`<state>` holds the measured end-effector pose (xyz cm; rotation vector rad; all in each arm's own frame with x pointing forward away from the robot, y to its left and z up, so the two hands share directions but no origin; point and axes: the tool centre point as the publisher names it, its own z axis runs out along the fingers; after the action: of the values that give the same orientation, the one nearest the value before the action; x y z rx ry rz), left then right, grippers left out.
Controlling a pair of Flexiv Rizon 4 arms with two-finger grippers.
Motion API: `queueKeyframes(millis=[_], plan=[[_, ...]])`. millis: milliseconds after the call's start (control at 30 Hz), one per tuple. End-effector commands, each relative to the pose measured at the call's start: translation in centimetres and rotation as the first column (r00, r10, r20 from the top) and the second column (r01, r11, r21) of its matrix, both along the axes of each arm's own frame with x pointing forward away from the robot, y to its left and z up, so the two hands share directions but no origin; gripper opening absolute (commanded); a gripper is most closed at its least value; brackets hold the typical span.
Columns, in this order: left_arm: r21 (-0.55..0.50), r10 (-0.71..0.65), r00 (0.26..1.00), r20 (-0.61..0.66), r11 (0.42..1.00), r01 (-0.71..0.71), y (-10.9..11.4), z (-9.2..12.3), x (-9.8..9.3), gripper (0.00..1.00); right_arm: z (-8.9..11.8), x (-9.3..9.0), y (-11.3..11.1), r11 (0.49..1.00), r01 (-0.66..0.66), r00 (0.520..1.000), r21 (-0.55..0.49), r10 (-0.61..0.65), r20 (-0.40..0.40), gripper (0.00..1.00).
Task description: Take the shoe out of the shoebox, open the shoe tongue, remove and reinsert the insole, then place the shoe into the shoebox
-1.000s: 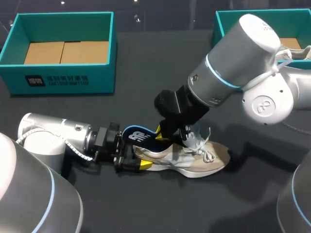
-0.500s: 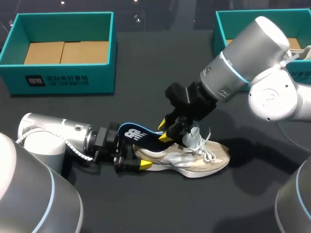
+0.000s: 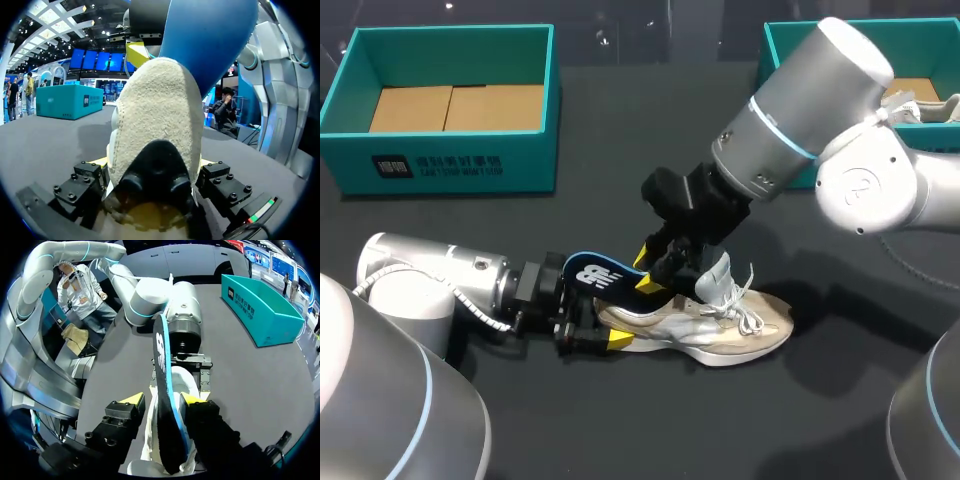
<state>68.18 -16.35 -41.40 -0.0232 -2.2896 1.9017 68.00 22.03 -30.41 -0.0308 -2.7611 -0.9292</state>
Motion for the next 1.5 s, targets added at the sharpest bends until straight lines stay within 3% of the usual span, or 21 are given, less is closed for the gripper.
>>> queueKeyframes(millis=[33, 267, 500, 800, 867, 933, 1167, 1267, 1333, 1500], plan=[[0.000, 0.003, 1.000, 0.000, 1.000, -0.003, 0.2, -0.3, -0.1, 0.00, -0.7, 0.5, 1.0, 1.000, -0.007, 1.000, -0.018, 0.007, -0.006, 0.47], [0.000, 0.003, 1.000, 0.000, 1.000, -0.003, 0.2, -0.3, -0.1, 0.00, -1.3, 0.7, 1.3, 1.000, -0.022, 1.000, -0.009, 0.022, -0.008, 0.45], [0.000, 0.003, 1.000, 0.000, 1.000, -0.003, 0.2, -0.3, -0.1, 0.00, -1.9, 0.1, 1.6, 0.999, -0.035, 0.999, 0.011, 0.035, -0.018, 0.36], [0.000, 0.003, 1.000, 0.000, 1.000, -0.003, 0.2, -0.3, -0.1, 0.00, -1.7, -0.5, 2.2, 0.999, -0.044, 0.999, 0.012, 0.044, -0.010, 0.33], [0.000, 0.003, 1.000, 0.000, 1.000, -0.003, 0.2, -0.3, -0.1, 0.00, -1.7, -0.5, 2.3, 0.999, -0.048, 0.999, 0.006, 0.048, -0.011, 0.22], [0.000, 0.003, 1.000, 0.000, 1.000, -0.003, 0.2, -0.3, -0.1, 0.00, -1.7, -0.5, 2.4, 0.999, -0.050, 0.999, 0.001, 0.050, -0.013, 0.00], [0.000, 0.003, 1.000, 0.000, 1.000, -0.003, 0.2, -0.3, -0.1, 0.00, -1.0, -0.7, 2.8, 0.998, -0.061, 0.998, -0.003, 0.061, 0.005, 0.00], [0.000, 0.003, 1.000, 0.000, 1.000, -0.003, 0.2, -0.3, -0.1, 0.00, 0.9, -0.9, 3.7, 0.996, -0.087, 0.995, 0.009, 0.086, 0.042, 0.00], [0.000, 0.003, 1.000, 0.000, 1.000, -0.003, 0.2, -0.3, -0.1, 0.00, 2.8, -1.6, 5.0, 0.993, -0.103, 0.986, -0.053, 0.109, 0.124, 0.00], [0.000, 0.003, 1.000, 0.000, 1.000, -0.003, 0.2, -0.3, -0.1, 0.00, 2.8, -1.6, 5.0, 0.993, -0.103, 0.986, -0.053, 0.109, 0.124, 0.00]])
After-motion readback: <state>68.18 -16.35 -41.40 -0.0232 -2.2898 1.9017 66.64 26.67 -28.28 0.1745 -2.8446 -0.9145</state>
